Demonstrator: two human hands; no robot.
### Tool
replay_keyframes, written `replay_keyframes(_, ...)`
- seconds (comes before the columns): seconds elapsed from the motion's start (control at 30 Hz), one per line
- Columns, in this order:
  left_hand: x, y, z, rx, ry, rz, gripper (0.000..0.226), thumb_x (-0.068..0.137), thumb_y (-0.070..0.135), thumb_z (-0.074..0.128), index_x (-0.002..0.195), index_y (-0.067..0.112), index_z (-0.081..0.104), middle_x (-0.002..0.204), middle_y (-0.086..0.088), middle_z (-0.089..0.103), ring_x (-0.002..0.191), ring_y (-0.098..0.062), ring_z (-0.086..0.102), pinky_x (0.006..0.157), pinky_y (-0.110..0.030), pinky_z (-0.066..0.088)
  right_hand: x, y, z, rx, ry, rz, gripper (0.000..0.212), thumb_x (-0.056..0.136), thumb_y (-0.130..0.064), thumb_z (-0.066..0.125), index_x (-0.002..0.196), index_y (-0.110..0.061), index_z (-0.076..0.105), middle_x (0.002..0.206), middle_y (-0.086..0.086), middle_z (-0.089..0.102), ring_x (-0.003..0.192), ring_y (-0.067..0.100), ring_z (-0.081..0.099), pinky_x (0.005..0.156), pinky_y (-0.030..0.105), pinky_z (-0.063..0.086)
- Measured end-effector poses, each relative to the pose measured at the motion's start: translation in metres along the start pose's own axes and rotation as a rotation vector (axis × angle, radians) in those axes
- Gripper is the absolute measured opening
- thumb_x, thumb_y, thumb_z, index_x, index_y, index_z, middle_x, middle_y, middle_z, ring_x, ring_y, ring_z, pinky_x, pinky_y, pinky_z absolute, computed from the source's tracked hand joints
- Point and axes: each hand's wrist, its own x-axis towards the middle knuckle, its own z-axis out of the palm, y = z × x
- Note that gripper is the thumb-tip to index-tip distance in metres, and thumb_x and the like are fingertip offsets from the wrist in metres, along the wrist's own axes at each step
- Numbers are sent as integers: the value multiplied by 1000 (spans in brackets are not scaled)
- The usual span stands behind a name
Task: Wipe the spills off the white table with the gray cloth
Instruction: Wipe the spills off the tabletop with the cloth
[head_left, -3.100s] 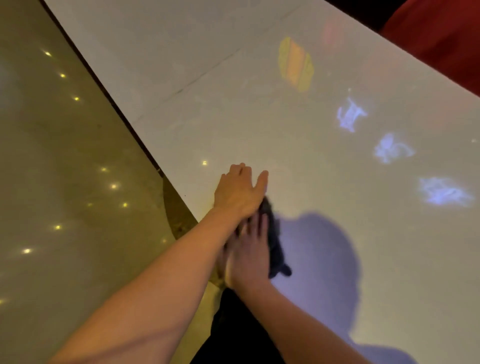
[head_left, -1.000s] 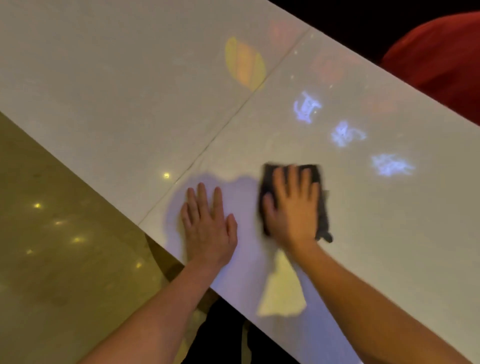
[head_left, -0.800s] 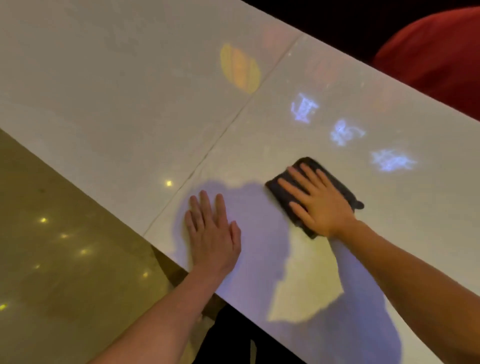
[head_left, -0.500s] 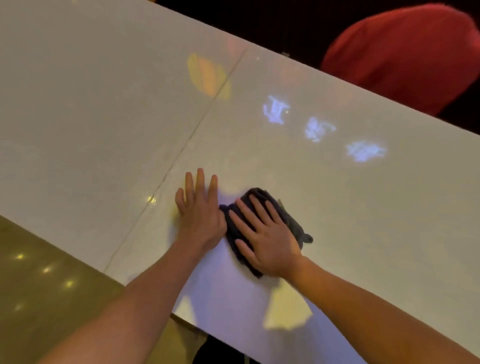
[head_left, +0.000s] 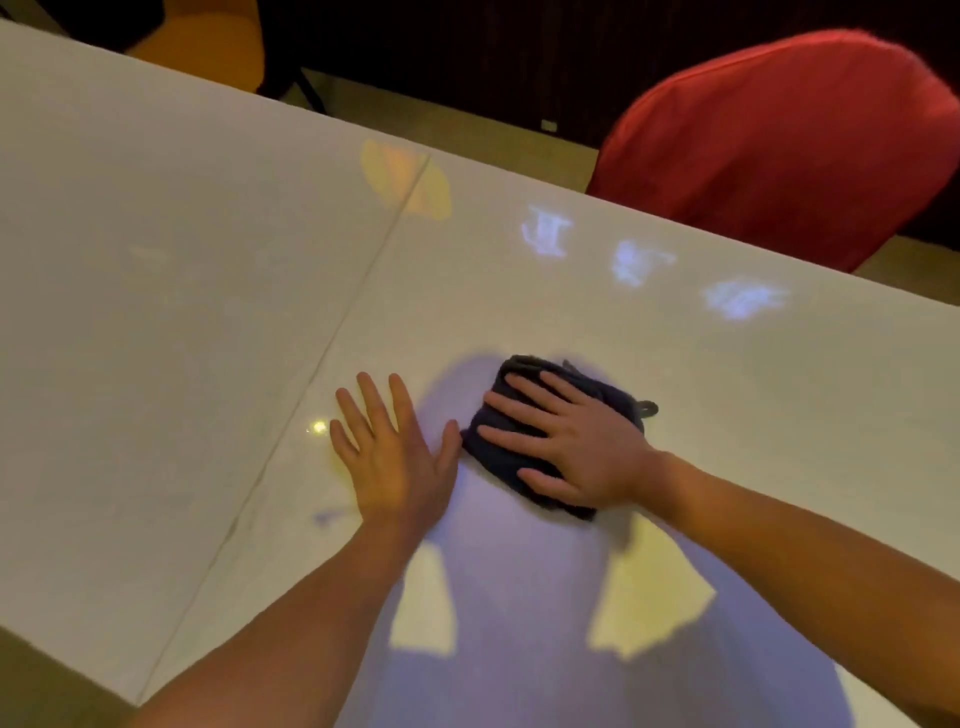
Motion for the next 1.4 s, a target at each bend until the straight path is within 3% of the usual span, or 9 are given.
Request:
replay_keyframes(0.07,1,-1,1,8,-6,-17,86,90,66,25,155,9,24,163,-24,16,149,-47,10,117,-63,14,11,56,-12,-41,-3,120,56,105,-51,31,159,-38,27,170,0,21,158,29,9,128,48,6)
replay_keyframes(0.23,6,-2,9,66,15,-30,88,90,69,16,157,12,18,165,-21,11,151,-44,6,118,-60,13,93,107,-32,167,264,1308,65,103,-47,32,163,-26,18,171,12,10,157,40,4,125,57,1)
replay_keyframes(0.4,8,-2,11,82,4,-52,91,87,71,20,158,14,13,166,-19,3,152,-42,-2,120,-58,9,106,20,-8,70,49,251,64,102,-56,31,160,-31,26,170,7,20,157,37,7,126,56,1)
replay_keyframes(0.5,10,0,12,72,14,-43,92,87,71,21,158,14,13,166,-18,3,152,-42,-4,120,-58,8,100,67,-20,48,-5,-7,59,102,-54,35,159,-36,30,169,2,25,157,32,12,127,52,4)
replay_keyframes(0.7,8,-3,15,55,37,-6,90,89,69,20,157,12,16,165,-22,8,151,-46,2,119,-60,9,140,122,-36,142,270,1264,66,102,-49,31,162,-27,20,171,12,11,157,39,5,126,56,1)
replay_keyframes(0.9,9,-3,13,-1,65,14,87,87,65,31,154,9,25,162,-25,18,149,-49,9,118,-63,11,110,36,-17,78,48,396,62,101,-58,29,159,-38,24,171,3,19,158,32,7,127,51,2)
replay_keyframes(1.1,11,-1,14,5,50,42,91,85,66,28,154,6,22,162,-27,15,148,-51,7,118,-65,9,-19,52,-21,110,244,1589,67,104,-54,25,163,-27,9,172,11,6,157,39,1,125,58,5)
replay_keyframes(1.3,5,-6,6,54,-47,386,88,84,70,25,157,23,13,167,-16,5,150,-47,-4,118,-65,-2,19,-169,25,111,211,1034,66,98,-50,45,158,-25,34,166,11,30,155,39,16,125,57,13)
replay_keyframes(1.4,5,-13,6,138,-62,631,88,85,69,27,158,21,13,167,-12,6,150,-47,-2,117,-67,1,-57,-166,27,63,153,1099,63,100,-52,39,159,-32,30,168,8,25,157,36,13,125,55,11)
